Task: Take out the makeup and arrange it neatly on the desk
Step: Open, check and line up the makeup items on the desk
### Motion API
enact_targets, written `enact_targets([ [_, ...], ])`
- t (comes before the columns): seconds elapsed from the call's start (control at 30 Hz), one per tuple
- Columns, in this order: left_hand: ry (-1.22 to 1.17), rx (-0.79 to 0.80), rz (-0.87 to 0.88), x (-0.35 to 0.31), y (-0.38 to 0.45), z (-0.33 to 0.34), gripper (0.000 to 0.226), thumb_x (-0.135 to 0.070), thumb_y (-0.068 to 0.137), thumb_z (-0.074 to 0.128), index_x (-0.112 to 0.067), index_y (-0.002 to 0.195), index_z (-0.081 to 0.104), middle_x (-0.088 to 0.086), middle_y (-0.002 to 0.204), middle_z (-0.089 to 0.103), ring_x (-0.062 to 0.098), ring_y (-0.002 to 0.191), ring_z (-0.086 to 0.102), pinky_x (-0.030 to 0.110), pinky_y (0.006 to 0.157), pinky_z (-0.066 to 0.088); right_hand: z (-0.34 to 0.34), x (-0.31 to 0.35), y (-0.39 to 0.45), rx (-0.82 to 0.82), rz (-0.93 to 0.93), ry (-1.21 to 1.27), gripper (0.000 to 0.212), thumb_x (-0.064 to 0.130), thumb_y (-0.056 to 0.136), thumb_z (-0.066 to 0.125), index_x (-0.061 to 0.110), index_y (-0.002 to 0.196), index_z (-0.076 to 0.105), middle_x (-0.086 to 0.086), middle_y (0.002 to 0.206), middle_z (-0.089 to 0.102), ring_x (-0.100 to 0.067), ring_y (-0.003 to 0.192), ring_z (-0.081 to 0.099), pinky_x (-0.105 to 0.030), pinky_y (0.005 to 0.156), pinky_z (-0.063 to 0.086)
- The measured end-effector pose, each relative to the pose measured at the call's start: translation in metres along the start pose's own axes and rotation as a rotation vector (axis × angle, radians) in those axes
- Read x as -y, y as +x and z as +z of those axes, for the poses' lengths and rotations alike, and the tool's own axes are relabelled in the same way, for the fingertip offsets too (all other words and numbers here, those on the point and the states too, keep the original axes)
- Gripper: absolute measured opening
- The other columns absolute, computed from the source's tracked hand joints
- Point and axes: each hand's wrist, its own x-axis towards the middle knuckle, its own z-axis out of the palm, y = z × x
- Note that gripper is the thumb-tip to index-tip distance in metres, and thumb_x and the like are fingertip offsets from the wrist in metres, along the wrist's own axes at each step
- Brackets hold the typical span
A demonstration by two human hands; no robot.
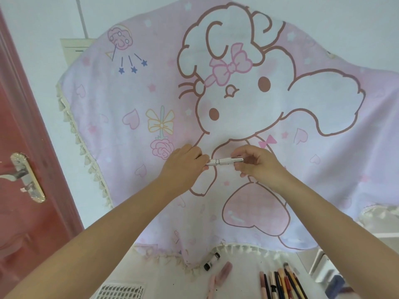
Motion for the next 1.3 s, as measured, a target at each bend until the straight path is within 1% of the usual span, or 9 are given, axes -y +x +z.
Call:
enact_targets([
  [0.13,0.042,-0.015,-0.016,-0.002,-0.001,0.004,0.024,-0.018,0.052,0.088,-0.009,0.062,0.067,0.003,0.054,0.058,0.019,0.046,0.053,0.018,0.039,0.039,0.003,-0.001,-0.003,0.033,0.149,0.011,0.01,0.026,0.091,0.051,0.027,0.083,0.058,0.004,0.067,0.063,-0.006,0.043,0.056,-0.015,0.041,0.042],
  [0.23,0.077,-0.026,-0.017,-0.004,-0.001,0.01,0.024,-0.021,0.053,0.088,-0.011,0.062,0.067,0.001,0.054,0.057,0.018,0.046,0.052,0.018,0.039,0.038,0.003,-0.005,-0.002,-0.055,0.115,-0.094,0.02,0.017,0.091,0.051,0.021,0.073,0.059,0.0,0.058,0.058,-0.001,0.035,0.049,-0.013,0.039,0.041],
  [0.43,0.106,-0.074,-0.056,-0.002,0.0,0.02,0.025,-0.024,0.054,0.087,-0.013,0.061,0.066,0.0,0.053,0.055,0.016,0.045,0.05,0.019,0.039,0.037,0.001,-0.009,-0.001,-0.027,0.105,0.042,0.024,0.014,0.086,0.059,0.036,0.091,0.054,0.004,0.088,0.059,-0.006,0.063,0.061,-0.013,0.052,0.05],
  [0.63,0.119,-0.112,-0.049,-0.002,0.0,0.025,0.023,-0.024,0.055,0.086,-0.012,0.063,0.067,0.001,0.053,0.055,0.017,0.046,0.051,0.019,0.04,0.037,0.002,-0.012,0.003,-0.074,0.149,0.007,0.018,0.011,0.091,0.051,0.019,0.079,0.061,-0.002,0.061,0.058,-0.001,0.039,0.052,-0.012,0.042,0.043],
  [0.73,0.114,-0.107,-0.049,-0.004,-0.003,0.026,0.024,-0.025,0.054,0.086,-0.013,0.063,0.067,0.0,0.052,0.054,0.016,0.045,0.05,0.018,0.039,0.036,0.0,-0.016,-0.001,-0.1,0.068,0.04,0.034,-0.008,0.084,0.053,0.025,0.079,0.06,-0.001,0.079,0.058,0.001,0.057,0.057,-0.01,0.049,0.048],
  [0.83,0.078,-0.088,-0.049,-0.011,-0.004,0.03,0.025,-0.025,0.052,0.087,-0.013,0.061,0.068,0.001,0.051,0.055,0.017,0.045,0.051,0.017,0.039,0.036,-0.004,-0.022,-0.008,-0.019,0.096,0.137,0.037,-0.002,0.084,0.057,0.033,0.096,0.055,0.006,0.098,0.056,-0.007,0.076,0.06,-0.02,0.06,0.056],
  [0.93,0.036,-0.073,-0.032,-0.022,-0.005,0.035,0.025,-0.024,0.051,0.088,-0.013,0.059,0.067,0.0,0.051,0.055,0.017,0.044,0.051,0.017,0.039,0.035,-0.007,-0.027,-0.016,-0.028,0.2,0.103,0.012,0.015,0.089,0.054,0.025,0.085,0.059,-0.001,0.071,0.061,-0.006,0.047,0.059,-0.017,0.043,0.048],
  [1.03,-0.024,-0.064,-0.008,-0.035,-0.003,0.044,0.024,-0.023,0.053,0.087,-0.012,0.059,0.067,0.001,0.052,0.056,0.018,0.045,0.052,0.018,0.038,0.038,-0.018,-0.041,-0.028,-0.099,0.204,0.067,0.02,0.002,0.087,0.055,0.016,0.073,0.061,0.003,0.049,0.058,-0.005,0.037,0.051,-0.016,0.038,0.042],
  [1.3,-0.259,0.0,0.087,-0.099,0.014,0.084,0.025,-0.019,0.049,0.089,-0.011,0.058,0.067,0.002,0.052,0.057,0.019,0.046,0.055,0.019,0.038,0.043,-0.066,-0.082,-0.085,-0.209,0.387,0.096,0.024,-0.01,0.082,0.055,0.013,0.081,0.061,0.009,0.053,0.061,-0.002,0.046,0.057,-0.014,0.047,0.049],
])
